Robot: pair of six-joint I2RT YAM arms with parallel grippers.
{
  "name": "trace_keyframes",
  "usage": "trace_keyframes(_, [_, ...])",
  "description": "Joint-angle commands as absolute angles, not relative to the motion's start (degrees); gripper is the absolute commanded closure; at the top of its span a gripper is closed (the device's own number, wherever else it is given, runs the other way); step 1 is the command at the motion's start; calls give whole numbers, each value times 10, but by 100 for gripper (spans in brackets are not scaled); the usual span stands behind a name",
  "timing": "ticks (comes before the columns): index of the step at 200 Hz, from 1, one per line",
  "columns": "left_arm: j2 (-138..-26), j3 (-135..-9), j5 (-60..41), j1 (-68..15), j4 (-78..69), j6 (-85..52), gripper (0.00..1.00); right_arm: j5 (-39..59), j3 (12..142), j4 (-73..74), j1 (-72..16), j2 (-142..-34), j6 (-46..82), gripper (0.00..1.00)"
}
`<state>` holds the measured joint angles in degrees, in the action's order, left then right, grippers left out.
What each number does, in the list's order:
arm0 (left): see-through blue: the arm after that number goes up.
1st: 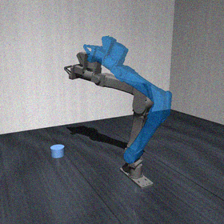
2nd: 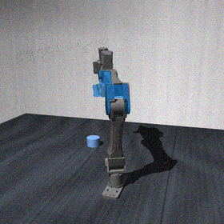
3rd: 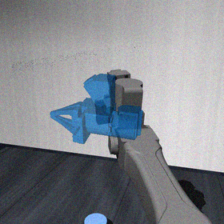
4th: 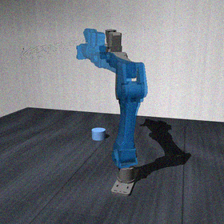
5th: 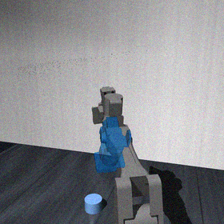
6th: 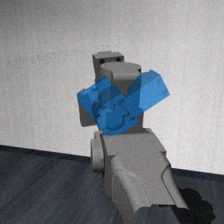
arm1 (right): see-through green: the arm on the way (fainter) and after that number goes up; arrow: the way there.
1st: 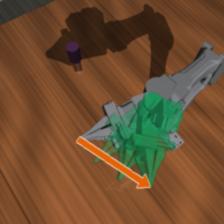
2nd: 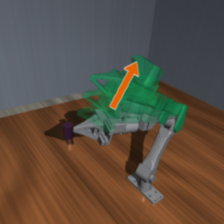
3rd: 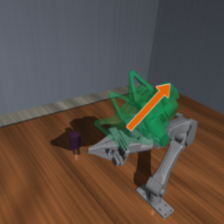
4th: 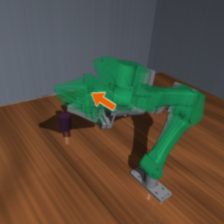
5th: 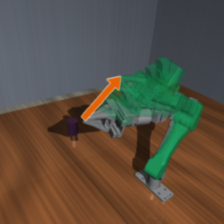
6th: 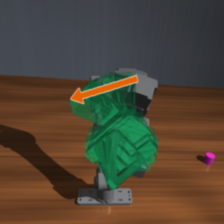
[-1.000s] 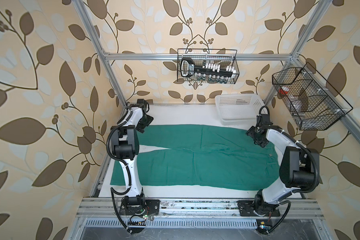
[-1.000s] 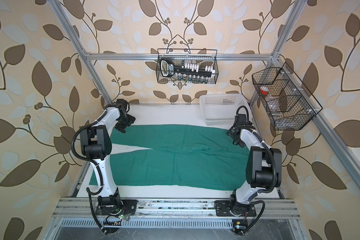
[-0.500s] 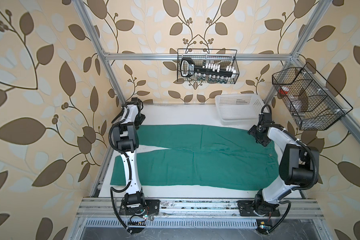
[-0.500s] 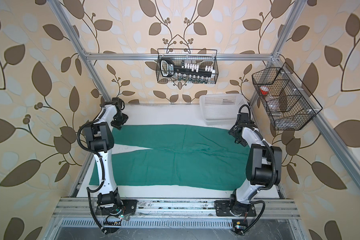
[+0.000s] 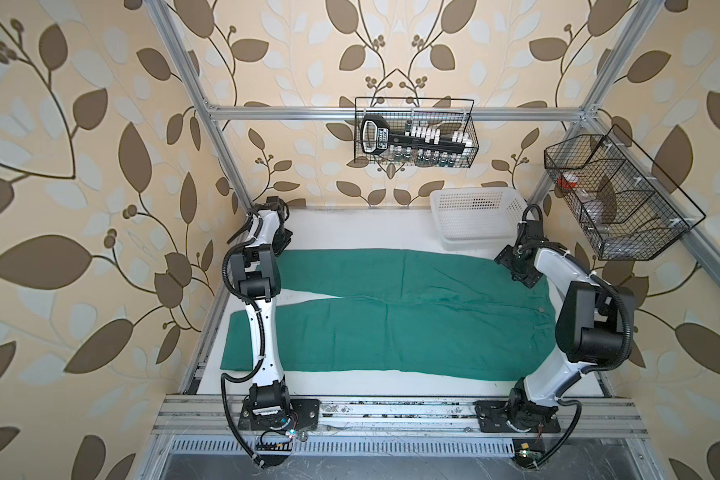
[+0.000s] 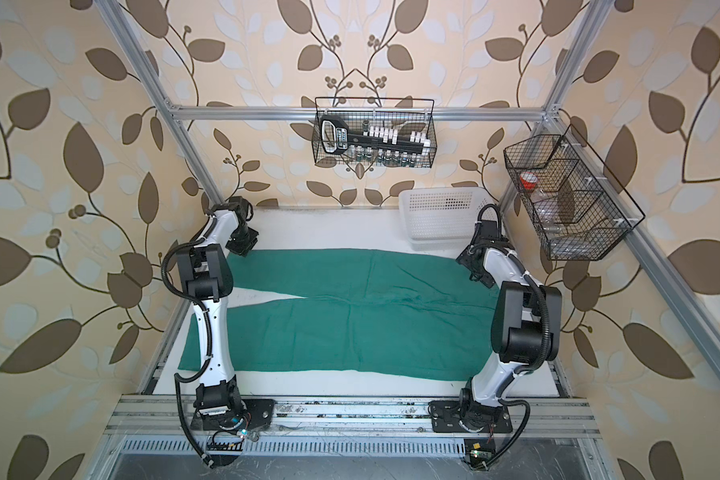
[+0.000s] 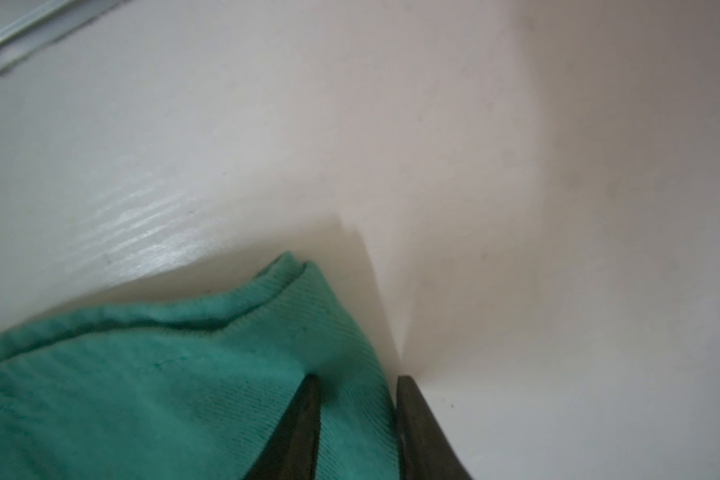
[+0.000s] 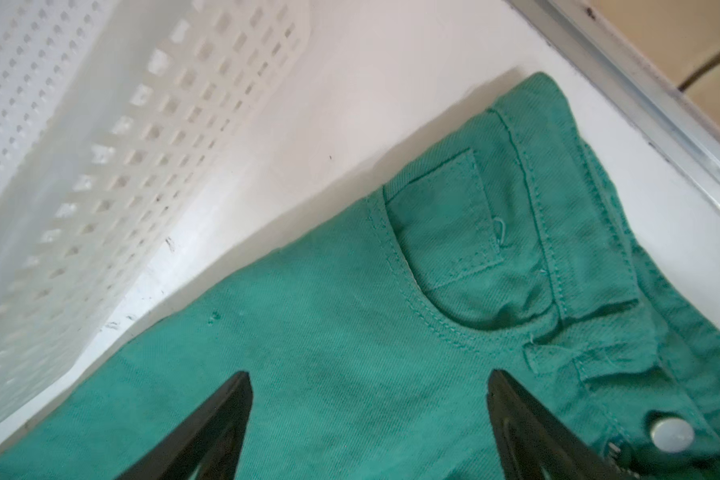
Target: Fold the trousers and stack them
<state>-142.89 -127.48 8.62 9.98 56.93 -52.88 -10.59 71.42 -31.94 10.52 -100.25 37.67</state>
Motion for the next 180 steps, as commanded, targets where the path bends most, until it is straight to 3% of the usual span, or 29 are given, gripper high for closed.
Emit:
trace_keyframes(1, [-1407,-1234,68,109,565,-524,83,-123,752,-347,105,-1023,388,9])
trace_keyframes(23, [-1393,-1210,72,122,568,-523,100,-135,776,-361,107,-1035,389,8])
trace_keyframes(82, [-1259,-1087,106,131,545,-521,100,-149,810,-366,109,-1070,427,8])
trace_keyframes(122, [-1173,-986,97,131,509,-521,100,-154,836,-365,112,-1106,479,13])
trace_keyframes(180, [-1113,-940,96,134,502,-506,100,-146,861,-355,131,-1159,515,23])
